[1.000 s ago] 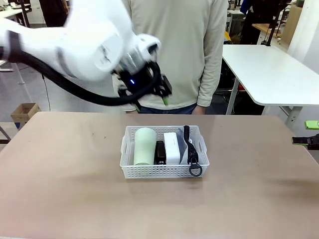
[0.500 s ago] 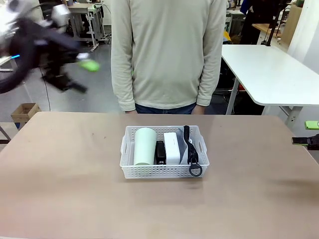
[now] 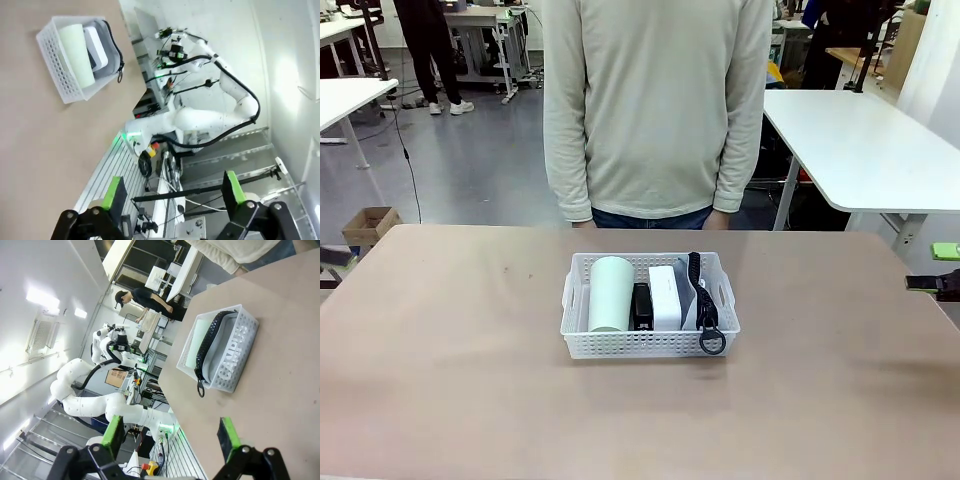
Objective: Efficiently arrange items inside the basket to fit them all.
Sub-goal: Pick up the Reusable plastic cup and place it inside the Organizing basket.
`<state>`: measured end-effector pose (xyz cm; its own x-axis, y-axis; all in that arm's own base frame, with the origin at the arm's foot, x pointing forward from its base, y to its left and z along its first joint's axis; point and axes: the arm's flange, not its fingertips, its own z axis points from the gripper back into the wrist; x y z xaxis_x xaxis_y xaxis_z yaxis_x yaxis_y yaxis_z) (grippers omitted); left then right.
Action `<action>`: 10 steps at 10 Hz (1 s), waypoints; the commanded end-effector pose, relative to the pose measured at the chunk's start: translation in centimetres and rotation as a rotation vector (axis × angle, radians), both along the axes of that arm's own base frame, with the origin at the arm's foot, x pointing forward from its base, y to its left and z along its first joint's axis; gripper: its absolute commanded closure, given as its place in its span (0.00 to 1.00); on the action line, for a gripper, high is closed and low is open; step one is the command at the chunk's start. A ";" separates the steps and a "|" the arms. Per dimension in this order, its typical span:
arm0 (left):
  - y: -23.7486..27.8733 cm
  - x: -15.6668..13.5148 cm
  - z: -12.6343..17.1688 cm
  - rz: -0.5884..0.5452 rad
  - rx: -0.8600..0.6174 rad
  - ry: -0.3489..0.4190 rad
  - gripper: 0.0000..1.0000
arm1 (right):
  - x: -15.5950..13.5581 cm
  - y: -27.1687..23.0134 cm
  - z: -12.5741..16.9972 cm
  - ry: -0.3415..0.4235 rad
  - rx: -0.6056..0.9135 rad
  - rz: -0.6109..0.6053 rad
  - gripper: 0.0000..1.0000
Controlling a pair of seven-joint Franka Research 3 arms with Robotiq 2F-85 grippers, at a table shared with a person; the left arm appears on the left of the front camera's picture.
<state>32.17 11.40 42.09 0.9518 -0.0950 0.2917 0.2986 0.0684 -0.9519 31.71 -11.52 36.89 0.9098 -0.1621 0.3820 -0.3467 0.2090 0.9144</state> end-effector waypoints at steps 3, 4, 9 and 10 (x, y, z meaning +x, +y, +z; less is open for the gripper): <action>-1.6 0.7 3.1 -0.033 0.068 0.024 0.00 | -0.5 0.0 0.0 -0.018 -0.003 0.013 0.00; -1.6 0.7 3.1 -0.033 0.068 0.024 0.00 | -0.5 0.0 0.0 -0.018 -0.003 0.013 0.00; -1.6 0.7 3.1 -0.033 0.068 0.024 0.00 | -0.5 0.0 0.0 -0.018 -0.003 0.013 0.00; -1.6 0.7 3.1 -0.033 0.068 0.024 0.00 | -0.5 0.0 0.0 -0.018 -0.003 0.013 0.00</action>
